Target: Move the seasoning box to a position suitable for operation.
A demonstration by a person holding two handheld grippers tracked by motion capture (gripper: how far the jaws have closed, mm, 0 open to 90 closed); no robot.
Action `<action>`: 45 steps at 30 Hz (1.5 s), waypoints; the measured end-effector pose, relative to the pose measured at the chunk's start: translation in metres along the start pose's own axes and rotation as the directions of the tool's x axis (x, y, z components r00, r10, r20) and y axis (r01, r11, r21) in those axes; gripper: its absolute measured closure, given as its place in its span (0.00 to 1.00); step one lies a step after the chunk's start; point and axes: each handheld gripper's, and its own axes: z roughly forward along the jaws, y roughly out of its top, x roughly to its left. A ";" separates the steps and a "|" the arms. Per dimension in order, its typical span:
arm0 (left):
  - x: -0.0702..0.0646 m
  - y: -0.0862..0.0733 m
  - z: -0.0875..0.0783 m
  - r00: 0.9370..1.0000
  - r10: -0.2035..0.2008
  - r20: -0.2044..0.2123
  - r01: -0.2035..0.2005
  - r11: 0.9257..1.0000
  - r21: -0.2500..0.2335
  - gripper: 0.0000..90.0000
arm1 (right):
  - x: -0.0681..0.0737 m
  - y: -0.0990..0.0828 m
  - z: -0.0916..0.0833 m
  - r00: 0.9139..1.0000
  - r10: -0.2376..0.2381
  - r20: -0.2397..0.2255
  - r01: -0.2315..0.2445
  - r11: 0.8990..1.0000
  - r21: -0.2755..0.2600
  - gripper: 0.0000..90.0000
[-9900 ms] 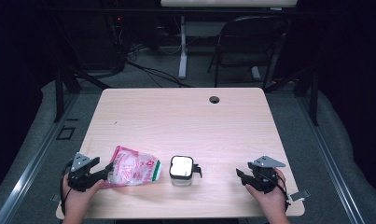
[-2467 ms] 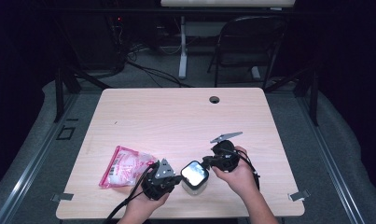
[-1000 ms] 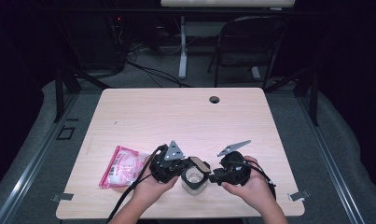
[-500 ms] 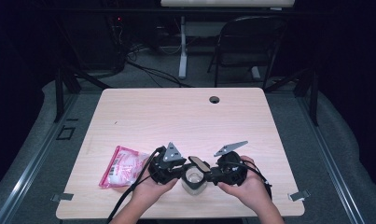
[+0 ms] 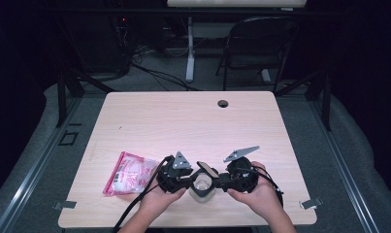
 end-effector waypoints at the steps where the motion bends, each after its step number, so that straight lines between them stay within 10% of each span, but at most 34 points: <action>1: 0.000 0.000 0.000 1.000 0.000 0.000 0.000 1.000 0.000 0.79 | 0.000 0.000 0.000 1.000 0.000 0.001 0.000 1.000 -0.002 0.74; 45: -0.002 0.000 0.003 1.000 0.015 0.002 -0.015 1.000 0.002 0.83 | -0.029 -0.008 -0.010 0.993 0.111 0.024 -0.108 0.989 -0.101 0.95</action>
